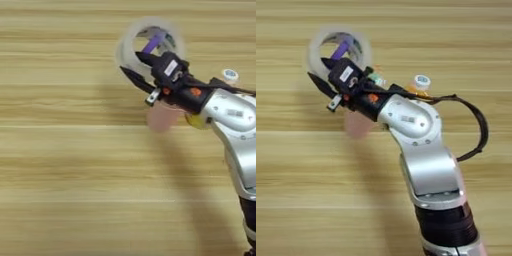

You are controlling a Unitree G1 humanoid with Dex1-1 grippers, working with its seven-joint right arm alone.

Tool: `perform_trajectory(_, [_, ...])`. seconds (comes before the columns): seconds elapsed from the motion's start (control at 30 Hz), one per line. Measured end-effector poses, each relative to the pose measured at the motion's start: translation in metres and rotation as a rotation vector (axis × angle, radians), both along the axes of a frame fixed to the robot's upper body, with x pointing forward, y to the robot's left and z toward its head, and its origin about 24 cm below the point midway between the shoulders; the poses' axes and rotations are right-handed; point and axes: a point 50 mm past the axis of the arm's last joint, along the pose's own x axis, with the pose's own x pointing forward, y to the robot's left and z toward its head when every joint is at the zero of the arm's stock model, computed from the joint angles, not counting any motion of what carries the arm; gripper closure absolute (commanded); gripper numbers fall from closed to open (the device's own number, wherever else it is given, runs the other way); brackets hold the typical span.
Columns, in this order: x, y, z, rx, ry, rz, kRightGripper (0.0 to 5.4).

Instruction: Move the objects on the table

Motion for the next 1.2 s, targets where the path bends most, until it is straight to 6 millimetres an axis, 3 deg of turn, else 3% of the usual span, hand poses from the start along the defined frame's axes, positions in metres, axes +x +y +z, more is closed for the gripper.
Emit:
perform_trajectory(0.53, [-0.016,-0.07,0.019,0.003,-0.052,-0.26,3.9])
perform_trajectory(0.8, [-0.026,-0.108,0.012,0.028,-0.011,-0.418,3.9])
perform_trajectory(1.2, [-0.044,-0.149,0.003,0.062,0.013,-0.59,3.9])
